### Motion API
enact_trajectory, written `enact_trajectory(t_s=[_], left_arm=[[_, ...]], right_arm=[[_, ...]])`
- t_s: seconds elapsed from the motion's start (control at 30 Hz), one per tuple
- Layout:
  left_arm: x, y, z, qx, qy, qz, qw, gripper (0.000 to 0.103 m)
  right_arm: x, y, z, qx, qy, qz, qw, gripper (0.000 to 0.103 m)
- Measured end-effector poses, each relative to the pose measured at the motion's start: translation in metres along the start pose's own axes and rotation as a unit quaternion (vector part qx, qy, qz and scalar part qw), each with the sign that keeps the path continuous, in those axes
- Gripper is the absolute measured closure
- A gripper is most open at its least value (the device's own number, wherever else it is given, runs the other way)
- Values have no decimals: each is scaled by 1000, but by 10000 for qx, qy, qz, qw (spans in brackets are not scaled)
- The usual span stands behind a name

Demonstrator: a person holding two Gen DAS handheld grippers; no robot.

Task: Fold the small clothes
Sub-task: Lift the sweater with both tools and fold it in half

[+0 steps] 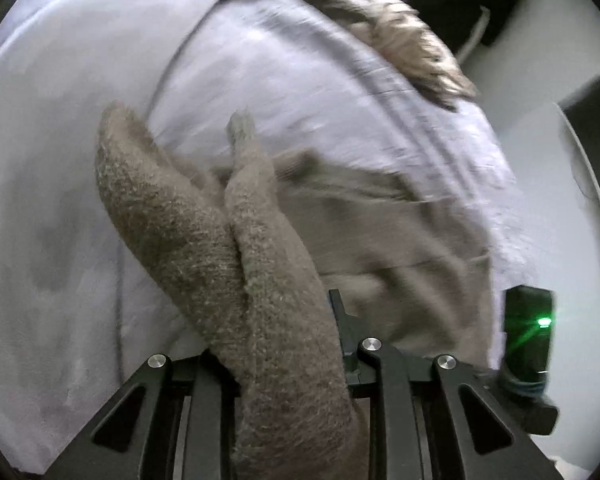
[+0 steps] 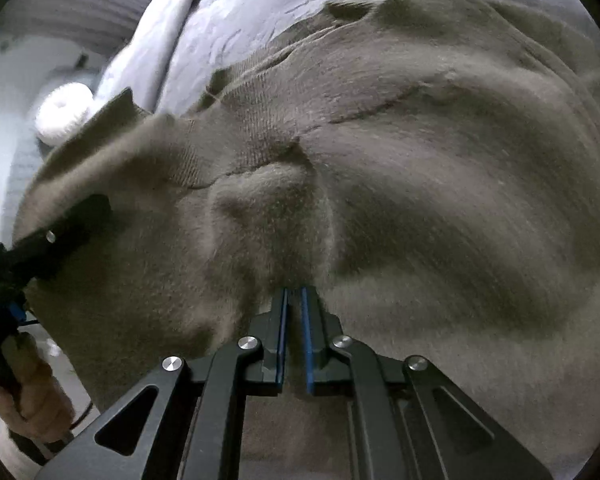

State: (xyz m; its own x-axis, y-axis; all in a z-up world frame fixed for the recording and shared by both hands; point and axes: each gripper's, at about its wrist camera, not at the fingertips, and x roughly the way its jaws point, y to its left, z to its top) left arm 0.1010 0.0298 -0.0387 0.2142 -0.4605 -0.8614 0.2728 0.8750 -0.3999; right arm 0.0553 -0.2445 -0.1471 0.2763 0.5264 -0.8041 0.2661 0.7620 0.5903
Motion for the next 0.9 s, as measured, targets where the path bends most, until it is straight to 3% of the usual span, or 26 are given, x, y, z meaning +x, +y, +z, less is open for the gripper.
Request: enact_trajectory(t_s=[0.27, 0.47, 0.57, 0.63, 0.67, 0.7, 0.9], left_arm=[[3, -122, 21, 1257, -113, -134, 9919, 78], [69, -216, 3, 2229, 359, 205, 9740, 78], [105, -241, -20, 2563, 581, 591, 9630, 76], [127, -249, -31, 2725, 688, 885, 9556, 68], [132, -252, -35, 2759, 711, 945, 9539, 58], [134, -253, -38, 2783, 723, 969, 9529, 51], [115, -273, -46, 3162, 433, 762, 9446, 51]], right_arm=[[-84, -75, -25, 788, -658, 539, 9933, 93], [-119, -143, -46, 1413, -907, 635, 9838, 93], [-112, -158, -54, 1674, -875, 836, 9784, 93], [-101, -157, -54, 1782, -861, 936, 9757, 93], [-99, -160, -56, 1818, -859, 995, 9745, 93], [-91, -155, -50, 1837, -859, 1016, 9739, 93], [-91, -162, -45, 1978, -873, 1239, 9684, 93]])
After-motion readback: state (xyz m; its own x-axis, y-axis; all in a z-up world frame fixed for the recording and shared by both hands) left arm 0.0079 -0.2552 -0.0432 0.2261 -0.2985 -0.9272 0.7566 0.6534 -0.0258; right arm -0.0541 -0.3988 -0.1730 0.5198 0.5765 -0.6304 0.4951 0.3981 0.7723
